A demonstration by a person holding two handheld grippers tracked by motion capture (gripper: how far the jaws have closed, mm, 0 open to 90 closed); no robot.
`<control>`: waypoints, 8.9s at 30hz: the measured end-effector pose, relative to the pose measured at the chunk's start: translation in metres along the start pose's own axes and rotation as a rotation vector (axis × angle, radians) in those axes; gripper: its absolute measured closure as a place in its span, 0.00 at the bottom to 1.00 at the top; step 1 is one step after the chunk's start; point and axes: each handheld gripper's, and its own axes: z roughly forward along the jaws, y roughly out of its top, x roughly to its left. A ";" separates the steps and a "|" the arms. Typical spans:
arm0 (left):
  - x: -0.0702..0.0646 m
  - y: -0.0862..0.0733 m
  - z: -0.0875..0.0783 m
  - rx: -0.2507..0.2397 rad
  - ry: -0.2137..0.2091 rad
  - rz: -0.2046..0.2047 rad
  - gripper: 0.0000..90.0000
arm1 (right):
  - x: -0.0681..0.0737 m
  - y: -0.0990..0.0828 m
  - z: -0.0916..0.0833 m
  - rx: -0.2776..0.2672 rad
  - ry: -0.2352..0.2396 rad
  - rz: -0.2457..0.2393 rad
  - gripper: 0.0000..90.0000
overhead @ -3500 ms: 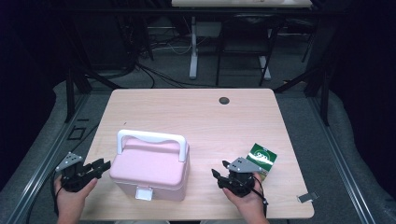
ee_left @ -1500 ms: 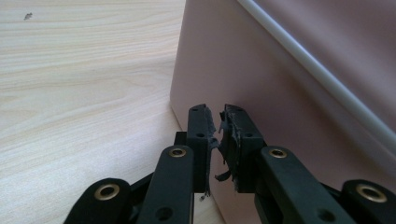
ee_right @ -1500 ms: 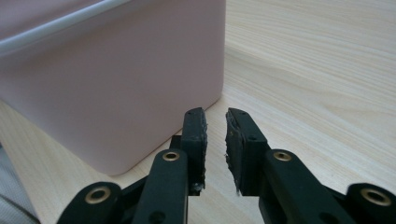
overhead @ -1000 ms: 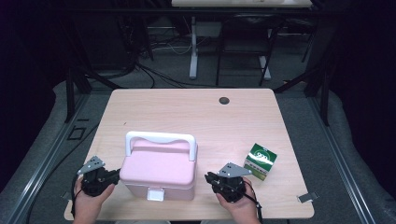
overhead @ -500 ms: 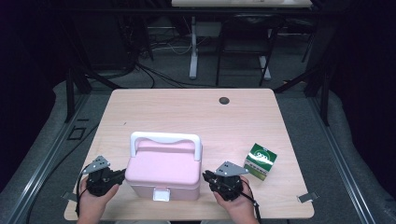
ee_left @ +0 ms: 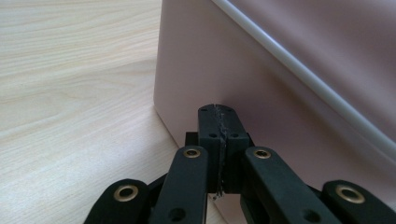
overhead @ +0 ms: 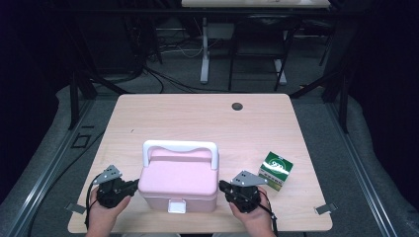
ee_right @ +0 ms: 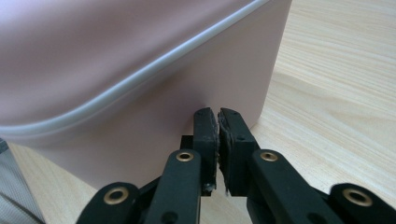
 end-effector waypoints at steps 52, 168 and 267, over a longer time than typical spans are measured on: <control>0.001 0.029 -0.006 0.039 -0.025 0.036 0.72 | -0.027 0.019 -0.032 -0.039 0.021 0.080 0.81; -0.037 0.121 -0.021 0.215 -0.094 0.250 0.82 | -0.028 0.100 -0.043 0.070 0.177 -0.100 0.83; -0.046 0.088 -0.023 0.289 -0.205 0.237 0.99 | -0.037 0.138 -0.049 0.045 0.183 -0.056 0.83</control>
